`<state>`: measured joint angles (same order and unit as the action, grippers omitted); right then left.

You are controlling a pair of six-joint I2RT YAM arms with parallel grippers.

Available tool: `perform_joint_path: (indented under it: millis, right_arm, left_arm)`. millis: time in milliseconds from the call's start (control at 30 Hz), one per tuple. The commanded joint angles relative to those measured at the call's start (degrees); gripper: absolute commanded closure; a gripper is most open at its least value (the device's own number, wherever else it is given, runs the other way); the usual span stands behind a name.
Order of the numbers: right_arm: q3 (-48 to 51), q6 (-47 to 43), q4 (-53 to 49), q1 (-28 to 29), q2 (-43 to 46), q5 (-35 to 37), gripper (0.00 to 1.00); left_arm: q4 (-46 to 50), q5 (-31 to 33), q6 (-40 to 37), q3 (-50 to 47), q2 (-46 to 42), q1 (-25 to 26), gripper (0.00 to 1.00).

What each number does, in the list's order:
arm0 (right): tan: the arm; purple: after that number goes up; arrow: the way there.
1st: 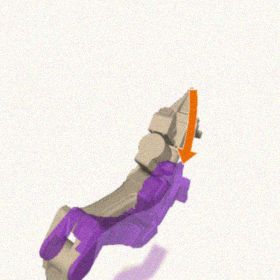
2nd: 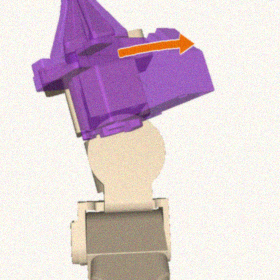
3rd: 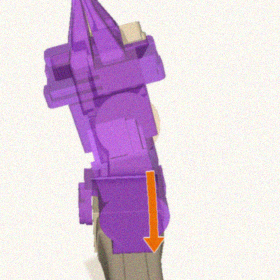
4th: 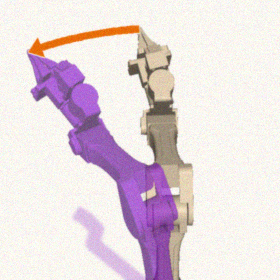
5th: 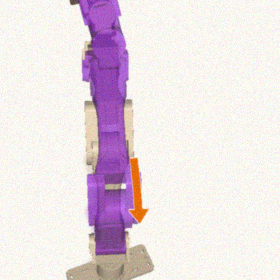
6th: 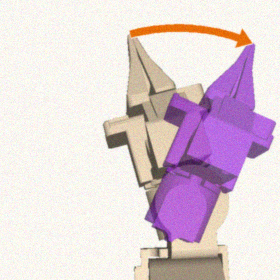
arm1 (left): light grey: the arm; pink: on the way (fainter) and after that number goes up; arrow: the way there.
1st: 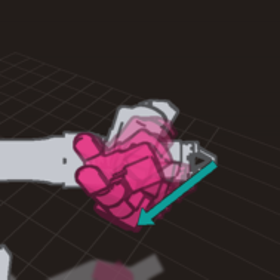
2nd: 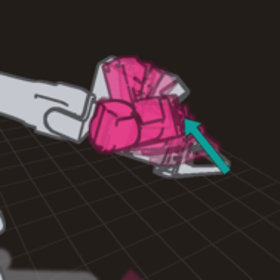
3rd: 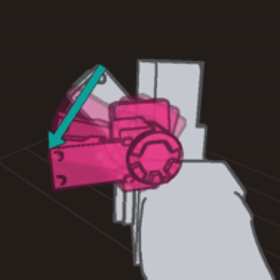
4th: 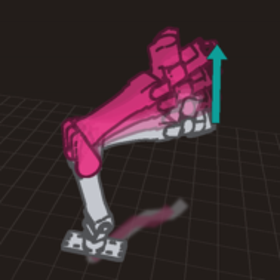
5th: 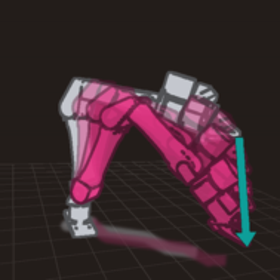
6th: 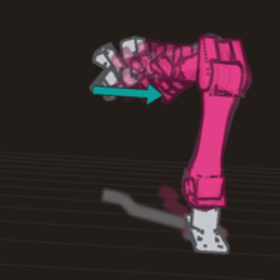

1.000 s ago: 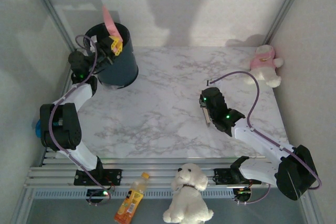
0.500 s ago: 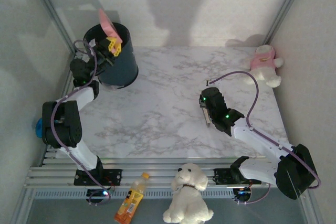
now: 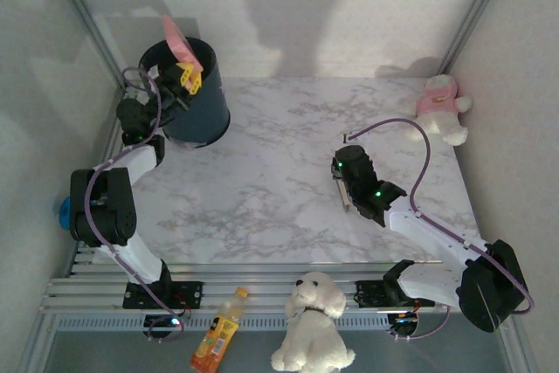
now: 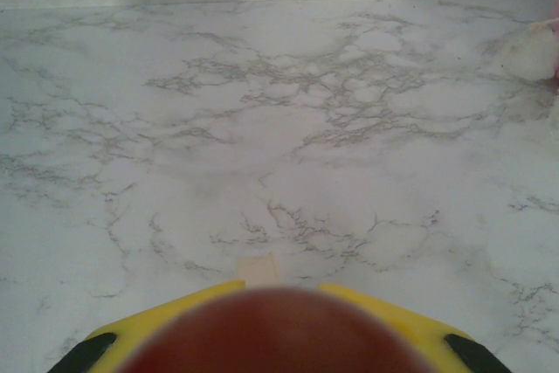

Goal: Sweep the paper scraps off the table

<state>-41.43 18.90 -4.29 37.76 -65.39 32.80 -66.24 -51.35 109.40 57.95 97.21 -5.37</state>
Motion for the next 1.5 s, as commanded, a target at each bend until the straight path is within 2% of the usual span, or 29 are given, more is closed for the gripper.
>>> perform_joint_path:
  millis: [0,167,400,500,633,867,1033,1233,1467]
  right_arm:
    - [-1.2,0.7,-0.1,0.2,0.8,0.6,1.00]
    - [-0.9,0.5,0.0,0.2,1.2,0.7,1.00]
    - [-0.5,0.6,0.3,0.3,1.3,0.8,1.00]
    - [-0.4,0.7,0.6,0.2,1.4,0.7,1.00]
    - [0.3,0.7,1.7,0.2,1.9,0.6,1.00]
    - [0.4,0.6,1.3,0.2,2.3,0.9,1.00]
    - [0.4,0.6,1.1,0.2,2.4,1.2,1.00]
    - [0.6,0.5,1.0,0.3,2.7,1.8,1.00]
    - [0.4,-0.3,0.7,0.2,2.8,2.6,1.00]
  left_arm:
    - [7.3,-2.1,-8.4,3.3,-3.6,-0.5,1.00]
    - [27.0,-2.2,-25.3,7.6,-6.4,-0.5,1.00]
    - [57.8,1.5,-51.0,18.4,-8.6,0.0,1.00]
    - [64.0,1.5,-57.5,21.0,-8.5,0.4,1.00]
    - [74.4,5.6,-67.9,25.4,-8.7,2.0,1.00]
    - [86.6,14.6,-82.2,31.6,-8.7,6.9,1.00]
    - [94.6,24.4,-90.5,36.1,-7.2,12.3,1.00]
    - [99.4,32.8,-97.7,38.1,-6.0,17.1,1.00]
    - [104.2,39.2,-106.3,39.4,-4.4,22.7,1.00]
